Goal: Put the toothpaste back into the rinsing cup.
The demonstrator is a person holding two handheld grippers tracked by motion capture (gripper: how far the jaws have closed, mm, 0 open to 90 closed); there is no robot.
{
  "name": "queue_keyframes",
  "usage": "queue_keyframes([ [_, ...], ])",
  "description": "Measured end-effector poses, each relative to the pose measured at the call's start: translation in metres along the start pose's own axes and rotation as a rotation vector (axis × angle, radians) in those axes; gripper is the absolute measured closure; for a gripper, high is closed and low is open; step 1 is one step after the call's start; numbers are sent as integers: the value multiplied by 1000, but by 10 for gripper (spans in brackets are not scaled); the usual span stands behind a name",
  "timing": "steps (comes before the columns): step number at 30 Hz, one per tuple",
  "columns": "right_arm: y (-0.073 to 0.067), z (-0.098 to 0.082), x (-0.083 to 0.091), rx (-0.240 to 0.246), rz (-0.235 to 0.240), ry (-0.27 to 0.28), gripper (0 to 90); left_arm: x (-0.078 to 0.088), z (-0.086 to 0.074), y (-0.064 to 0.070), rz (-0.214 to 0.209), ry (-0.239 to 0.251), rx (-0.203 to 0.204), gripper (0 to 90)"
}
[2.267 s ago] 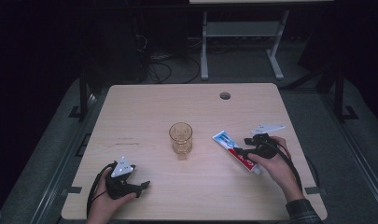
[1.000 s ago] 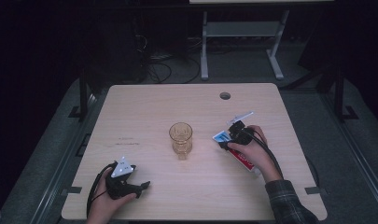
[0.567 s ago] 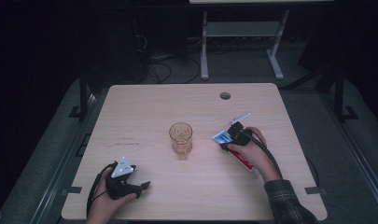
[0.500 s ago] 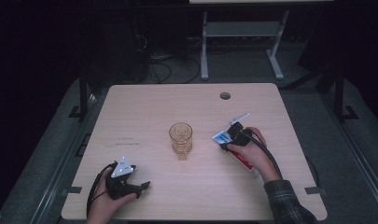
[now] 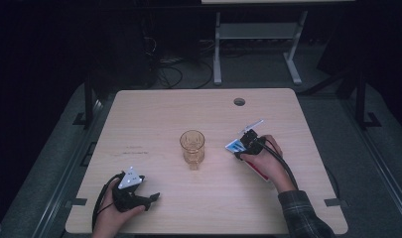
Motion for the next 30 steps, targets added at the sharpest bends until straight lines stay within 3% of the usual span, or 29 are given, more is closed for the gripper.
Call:
queue_keyframes([
  [6,-1,1,3,6,-20,-8,599,0,0,0,0,-1,-1,136],
  [13,3,0,10,-36,14,3,696,0,0,0,0,0,0,135],
  [20,3,0,14,-51,38,10,711,0,0,0,-2,-1,-1,136],
  [30,11,3,33,-104,74,92,720,0,0,0,-2,-1,-2,136],
])
Point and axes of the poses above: each handheld gripper's, and its own axes: x roughly backward along the jaws, z roughly out of its top, y roughly to its right, the point moved 7 cm from there along -x, roughly forward along the jaws, and after that the axes turned 3 degrees about -x, right-handed, at the moved point
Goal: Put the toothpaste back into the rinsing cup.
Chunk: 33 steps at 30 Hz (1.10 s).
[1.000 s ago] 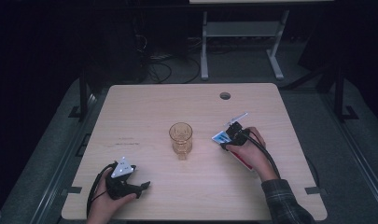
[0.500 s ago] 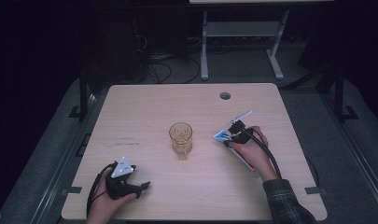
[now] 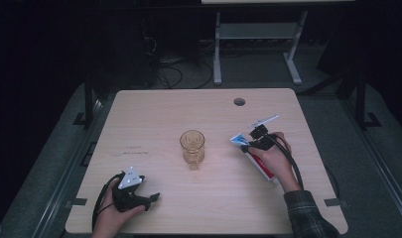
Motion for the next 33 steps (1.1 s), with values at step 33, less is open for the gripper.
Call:
queue_keyframes([
  [33,10,14,66,-60,62,248,735,0,0,0,-1,0,-1,136],
])
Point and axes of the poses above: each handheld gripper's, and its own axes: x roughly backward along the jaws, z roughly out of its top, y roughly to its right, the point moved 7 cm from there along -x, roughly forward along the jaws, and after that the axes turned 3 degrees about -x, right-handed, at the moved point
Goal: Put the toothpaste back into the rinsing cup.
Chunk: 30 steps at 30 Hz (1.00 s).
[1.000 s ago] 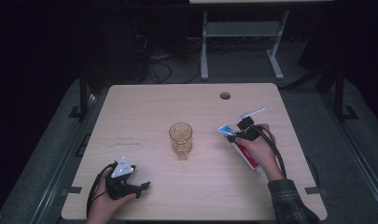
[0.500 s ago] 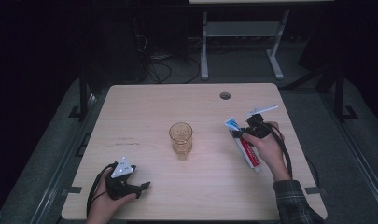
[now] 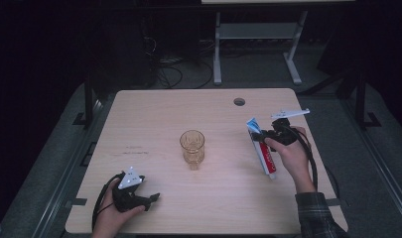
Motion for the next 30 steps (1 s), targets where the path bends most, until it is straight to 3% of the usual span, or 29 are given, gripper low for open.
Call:
queue_keyframes([
  [7,1,6,9,-7,41,81,735,0,0,0,0,0,0,136],
  [12,-5,13,17,-7,110,160,734,0,0,0,0,0,0,136],
  [19,-15,22,24,21,169,233,734,0,0,0,0,1,-1,136],
  [23,-22,28,25,46,202,253,733,0,0,0,-2,0,0,136],
  [30,-34,38,25,82,221,263,732,0,0,0,-1,0,-2,136],
])
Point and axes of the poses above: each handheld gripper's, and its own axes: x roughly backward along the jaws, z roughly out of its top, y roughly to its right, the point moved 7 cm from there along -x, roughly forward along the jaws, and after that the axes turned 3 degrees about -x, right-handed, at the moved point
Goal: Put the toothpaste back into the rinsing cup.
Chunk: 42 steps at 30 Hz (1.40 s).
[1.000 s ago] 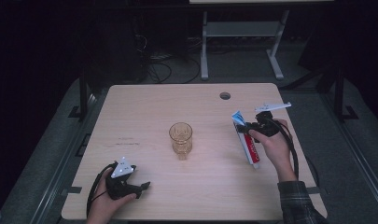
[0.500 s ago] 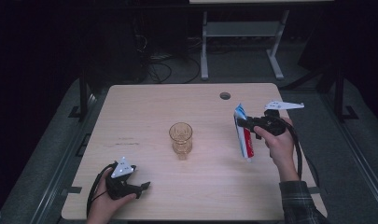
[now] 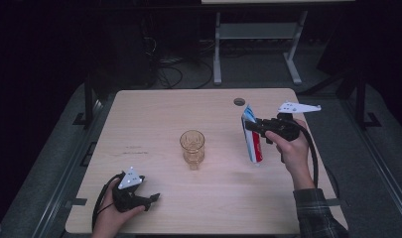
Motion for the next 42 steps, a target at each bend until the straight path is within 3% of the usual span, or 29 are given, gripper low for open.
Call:
queue_keyframes([
  [14,-18,28,-10,48,36,17,732,0,0,0,-1,2,1,136],
  [30,-43,54,-33,96,99,34,731,0,0,1,-7,2,-6,136],
  [42,-55,71,-49,108,136,48,730,0,0,1,-11,3,-9,136],
])
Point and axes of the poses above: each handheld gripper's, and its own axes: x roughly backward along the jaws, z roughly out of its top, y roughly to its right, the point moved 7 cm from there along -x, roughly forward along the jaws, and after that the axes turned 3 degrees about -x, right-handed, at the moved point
